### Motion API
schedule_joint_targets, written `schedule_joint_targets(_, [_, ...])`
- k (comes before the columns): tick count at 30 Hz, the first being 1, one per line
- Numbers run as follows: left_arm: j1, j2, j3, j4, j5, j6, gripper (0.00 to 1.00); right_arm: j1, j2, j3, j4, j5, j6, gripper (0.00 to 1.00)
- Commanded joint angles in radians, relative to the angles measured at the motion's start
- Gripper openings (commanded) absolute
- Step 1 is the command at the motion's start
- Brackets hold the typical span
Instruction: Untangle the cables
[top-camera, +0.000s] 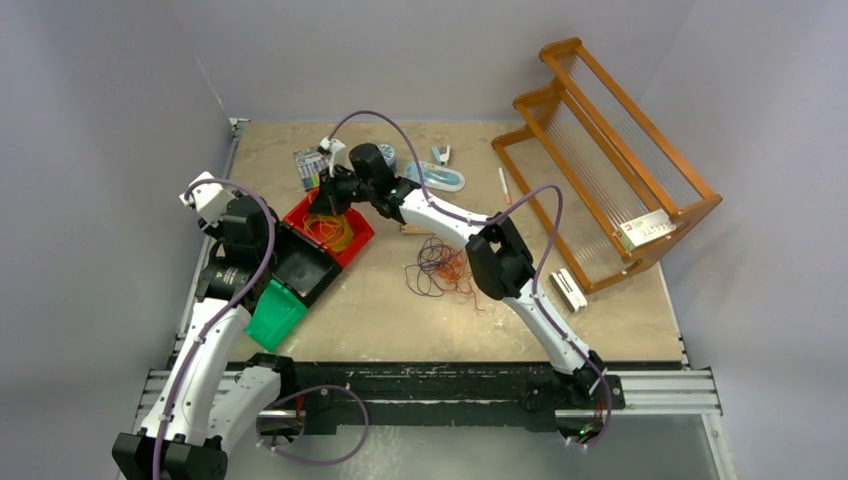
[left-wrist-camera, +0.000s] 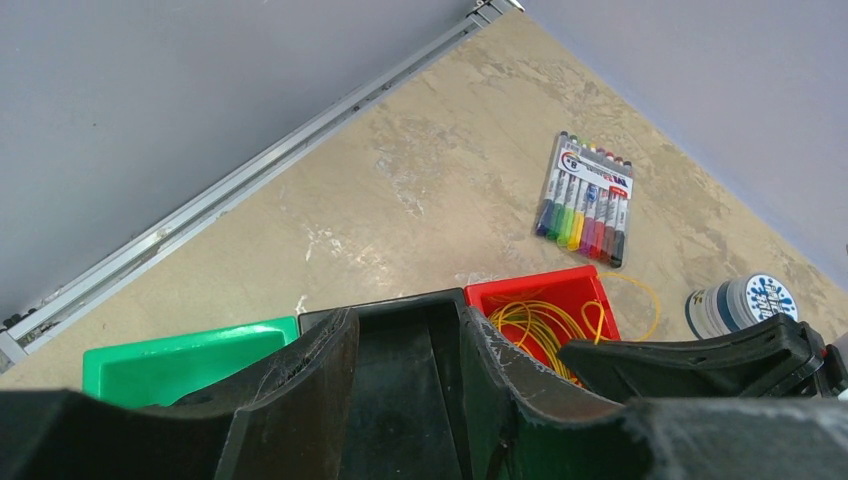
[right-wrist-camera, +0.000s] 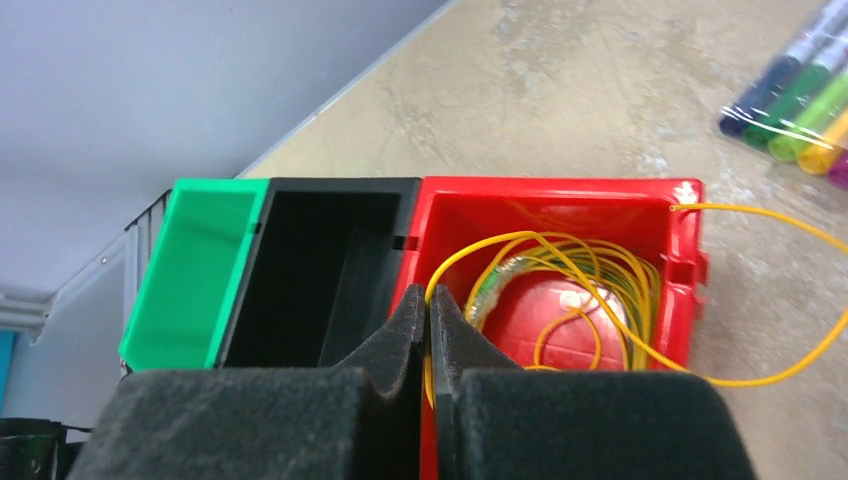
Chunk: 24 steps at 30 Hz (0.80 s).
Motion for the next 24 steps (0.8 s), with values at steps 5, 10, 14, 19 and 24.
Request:
schedule_joint_targets(5, [0.013,-0.013,0.0,0.028,0.006,0.018,0.42,0.018,0.004,0.054,0.001,-0.013,-0.041,0.0])
schedule_joint_targets(10, [0.015,-0.016,-0.002,0.029,0.007,0.018,0.42,0.018,0.015,0.051,-0.003,-0.026,-0.029,0.0])
schedule_joint_targets(14, [0.016,-0.014,-0.002,0.03,0.011,0.017,0.42,0.021,0.015,0.047,-0.002,-0.04,-0.028,0.0])
schedule_joint_targets(19, [0.018,-0.01,-0.002,0.031,0.017,0.016,0.42,0.025,-0.002,0.03,-0.001,-0.074,-0.028,0.0])
schedule_joint_targets(24, [0.018,-0.009,-0.002,0.031,0.019,0.016,0.42,0.03,-0.043,-0.041,0.017,-0.077,-0.024,0.0])
